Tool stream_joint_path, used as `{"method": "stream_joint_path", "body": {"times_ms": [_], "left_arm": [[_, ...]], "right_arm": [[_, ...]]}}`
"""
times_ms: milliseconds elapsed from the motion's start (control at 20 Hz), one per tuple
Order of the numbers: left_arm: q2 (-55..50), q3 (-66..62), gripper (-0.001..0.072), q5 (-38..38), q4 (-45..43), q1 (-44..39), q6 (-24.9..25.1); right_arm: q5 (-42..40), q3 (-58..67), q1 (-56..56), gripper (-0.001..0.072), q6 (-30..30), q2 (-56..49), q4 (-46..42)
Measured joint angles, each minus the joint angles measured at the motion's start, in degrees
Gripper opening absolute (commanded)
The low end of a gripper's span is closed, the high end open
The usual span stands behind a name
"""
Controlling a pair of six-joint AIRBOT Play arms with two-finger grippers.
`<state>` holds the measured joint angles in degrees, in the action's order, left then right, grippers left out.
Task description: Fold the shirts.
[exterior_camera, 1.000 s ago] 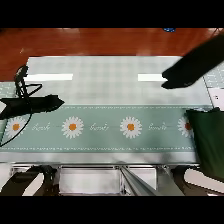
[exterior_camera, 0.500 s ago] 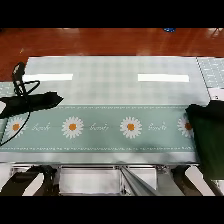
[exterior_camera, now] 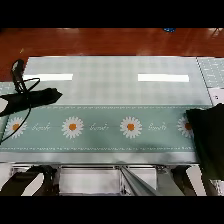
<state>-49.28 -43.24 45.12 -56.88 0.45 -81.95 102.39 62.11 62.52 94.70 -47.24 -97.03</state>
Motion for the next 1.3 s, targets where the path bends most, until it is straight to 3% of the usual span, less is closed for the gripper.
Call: {"method": "stream_joint_path", "body": {"times_ms": [100,300,450,600,850,1300], "left_arm": [[-4.0,-6.36,0.0019,-0.26,-0.07,0.66,0.81],[-13.94,-28.22,0.0019,6.43,0.0,0.44,1.6],[-19.21,-41.81,0.0019,13.05,-0.07,-1.25,1.66],[-21.31,-44.94,0.0019,18.51,-3.91,-3.89,1.14],[-22.53,-31.45,0.002,20.48,-15.96,-6.54,-3.91],[-22.82,-25.44,0.002,17.2,-19.74,-7.17,-7.45]], "right_arm": [[-2.82,2.47,0.13,0.0018,1.07,-2.4,6.73],[-11.78,12.87,-6.32,0.0019,0.7,-9.38,29.18],[-20.11,19.69,-21.0,0.0019,-2.93,-13.86,37.2],[-25.92,22.18,-39.85,0.0018,-5.22,-18.29,31.3],[-32.61,16.26,-61.68,0.0018,-2.03,-26.12,12.59],[-37.83,12.87,-69.09,0.0019,-0.13,-30.6,5.73]]}}
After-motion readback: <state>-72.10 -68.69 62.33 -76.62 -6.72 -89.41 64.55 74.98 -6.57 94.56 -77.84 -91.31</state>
